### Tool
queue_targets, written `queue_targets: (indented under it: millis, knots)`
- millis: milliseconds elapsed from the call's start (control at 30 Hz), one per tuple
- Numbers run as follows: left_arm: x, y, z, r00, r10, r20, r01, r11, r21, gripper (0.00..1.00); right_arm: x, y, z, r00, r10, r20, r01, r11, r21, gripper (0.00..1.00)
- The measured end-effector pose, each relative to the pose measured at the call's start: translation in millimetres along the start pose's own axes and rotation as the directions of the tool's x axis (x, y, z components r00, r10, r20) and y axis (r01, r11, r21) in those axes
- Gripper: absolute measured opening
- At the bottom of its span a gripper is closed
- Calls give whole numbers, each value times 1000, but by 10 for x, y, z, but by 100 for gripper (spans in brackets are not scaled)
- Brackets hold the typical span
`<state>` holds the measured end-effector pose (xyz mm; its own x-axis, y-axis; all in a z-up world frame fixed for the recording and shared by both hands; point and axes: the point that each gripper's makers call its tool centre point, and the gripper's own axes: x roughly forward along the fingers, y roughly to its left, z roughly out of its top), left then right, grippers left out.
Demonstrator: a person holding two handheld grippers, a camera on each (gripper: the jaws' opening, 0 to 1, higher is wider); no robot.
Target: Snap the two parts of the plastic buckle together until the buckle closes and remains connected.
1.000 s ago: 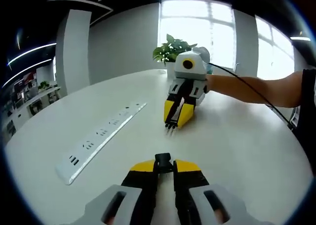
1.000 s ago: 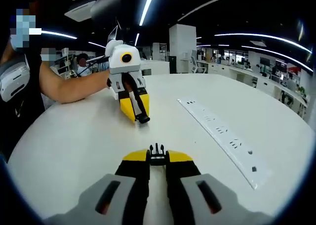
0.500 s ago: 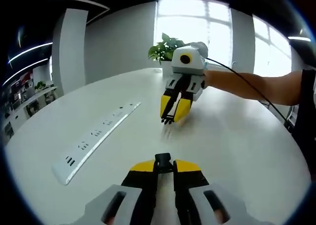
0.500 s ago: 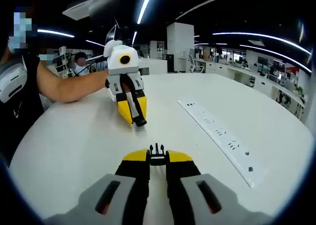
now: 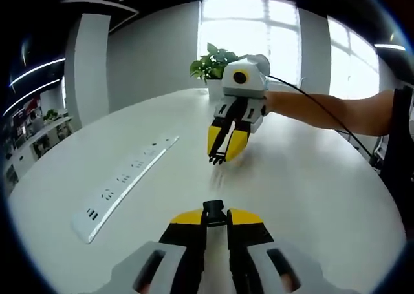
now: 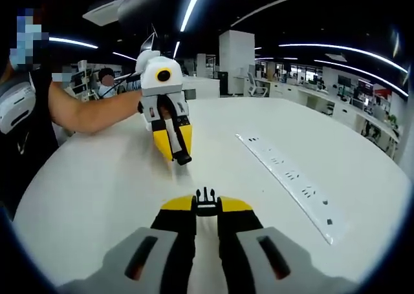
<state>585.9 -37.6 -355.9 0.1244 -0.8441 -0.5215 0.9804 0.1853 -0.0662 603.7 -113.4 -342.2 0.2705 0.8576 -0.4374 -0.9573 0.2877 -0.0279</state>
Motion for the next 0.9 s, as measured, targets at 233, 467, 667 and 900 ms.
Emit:
queue_targets:
  millis: [233, 467, 667, 900]
  knots:
    - [-67, -87, -58, 1000, -6, -17, 6, 1000, -2, 10, 42, 115, 49, 1000, 9, 3, -9, 1000, -8, 11]
    - [-179, -178, -173, 999, -3, -52, 4, 1000, 14, 10, 53, 336, 105, 1000, 9, 28, -9, 1000, -16, 11]
    - [-308, -220, -163, 1000, -11, -14, 11, 1000, -3, 10, 83, 363, 150, 998, -11, 59, 11, 1000, -9, 11]
    - [-344, -234, -279, 999, -5, -32, 5, 1000, 3, 10, 126, 397, 108, 1000, -12, 13, 13, 1000, -19, 11]
